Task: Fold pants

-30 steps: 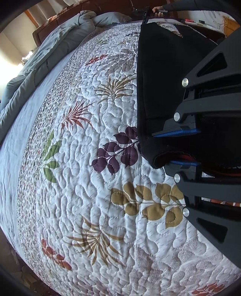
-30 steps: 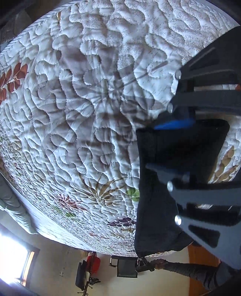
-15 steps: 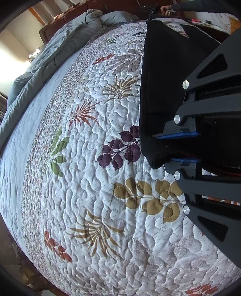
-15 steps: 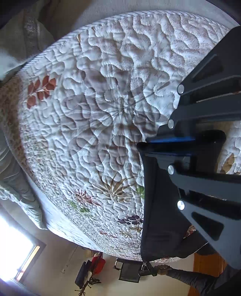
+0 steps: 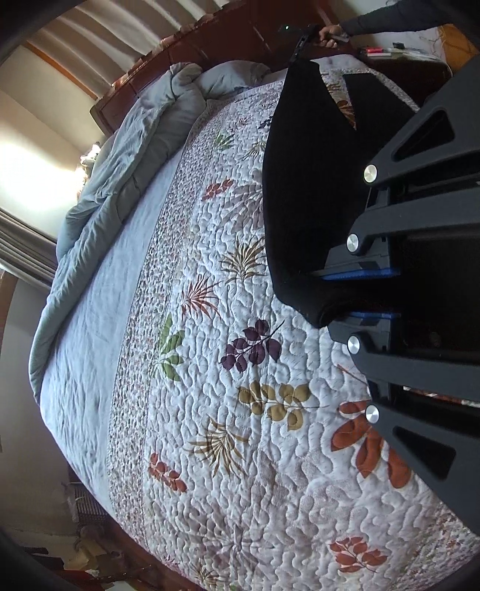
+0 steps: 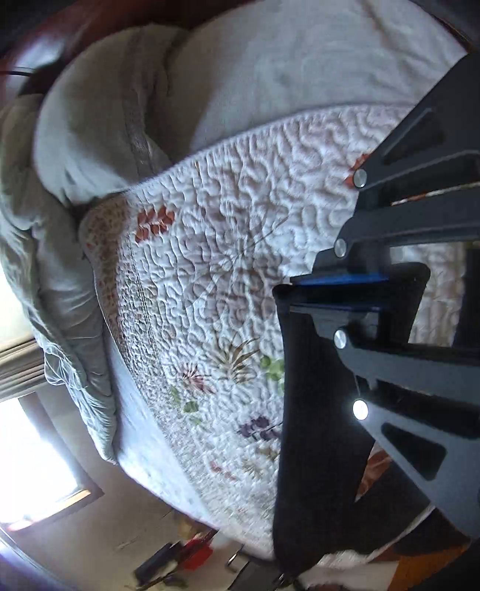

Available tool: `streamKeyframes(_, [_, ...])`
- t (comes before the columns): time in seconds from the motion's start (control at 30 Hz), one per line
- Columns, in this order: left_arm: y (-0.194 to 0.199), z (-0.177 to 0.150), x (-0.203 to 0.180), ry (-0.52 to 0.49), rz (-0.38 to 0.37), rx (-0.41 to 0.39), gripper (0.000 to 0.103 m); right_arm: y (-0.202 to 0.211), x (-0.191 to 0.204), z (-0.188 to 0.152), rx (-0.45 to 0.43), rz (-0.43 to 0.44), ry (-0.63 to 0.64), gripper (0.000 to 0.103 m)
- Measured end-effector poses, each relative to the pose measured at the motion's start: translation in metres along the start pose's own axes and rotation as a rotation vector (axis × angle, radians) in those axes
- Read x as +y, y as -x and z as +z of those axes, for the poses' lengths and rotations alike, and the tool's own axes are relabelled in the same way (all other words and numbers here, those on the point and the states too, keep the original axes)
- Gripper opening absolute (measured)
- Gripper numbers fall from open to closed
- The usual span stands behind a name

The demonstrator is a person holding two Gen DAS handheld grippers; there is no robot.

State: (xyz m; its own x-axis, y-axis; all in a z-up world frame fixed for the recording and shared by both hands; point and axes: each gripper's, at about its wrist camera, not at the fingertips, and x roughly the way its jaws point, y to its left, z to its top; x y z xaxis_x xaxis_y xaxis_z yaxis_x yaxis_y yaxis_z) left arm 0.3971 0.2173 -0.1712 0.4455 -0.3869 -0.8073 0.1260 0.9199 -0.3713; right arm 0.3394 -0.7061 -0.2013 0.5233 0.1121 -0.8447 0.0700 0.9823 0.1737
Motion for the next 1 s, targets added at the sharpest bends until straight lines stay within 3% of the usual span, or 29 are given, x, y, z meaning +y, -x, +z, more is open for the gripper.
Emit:
streamKeyframes(0.23, [0.046, -0.063, -0.011, -0.018, -0.010, -0.008, 0.012, 0.044, 0.021, -0.069, -0.100, -0.159, 0.058, 0.007])
streamKeyframes(0.53, [0.053, -0.160, 0.002, -0.012, 0.013, 0.085, 0.016, 0.059, 0.048, -0.163, -0.153, -0.356, 0.118, 0.009])
streamKeyframes(0.67, [0.038, -0.193, 0.018, 0.034, 0.032, 0.127, 0.019, 0.063, 0.044, -0.195, -0.149, -0.340, 0.025, 0.010])
streamKeyframes(0.77, [0.026, -0.212, 0.022, 0.047, 0.054, 0.164, 0.025, 0.068, 0.042, -0.214, -0.143, -0.320, -0.046, 0.017])
streamKeyframes(0.83, [0.021, -0.223, 0.025, 0.059, 0.085, 0.181, 0.027, 0.068, 0.038, -0.226, -0.119, -0.270, -0.122, 0.019])
streamKeyframes(0.9, [0.020, -0.231, 0.031, 0.077, 0.102, 0.184, 0.031, 0.065, 0.037, -0.237, -0.088, -0.228, -0.177, 0.032])
streamKeyframes(1.0, [0.025, -0.242, 0.040, 0.124, 0.139, 0.179, 0.054, 0.060, 0.036, -0.254, -0.042, -0.125, -0.304, 0.045])
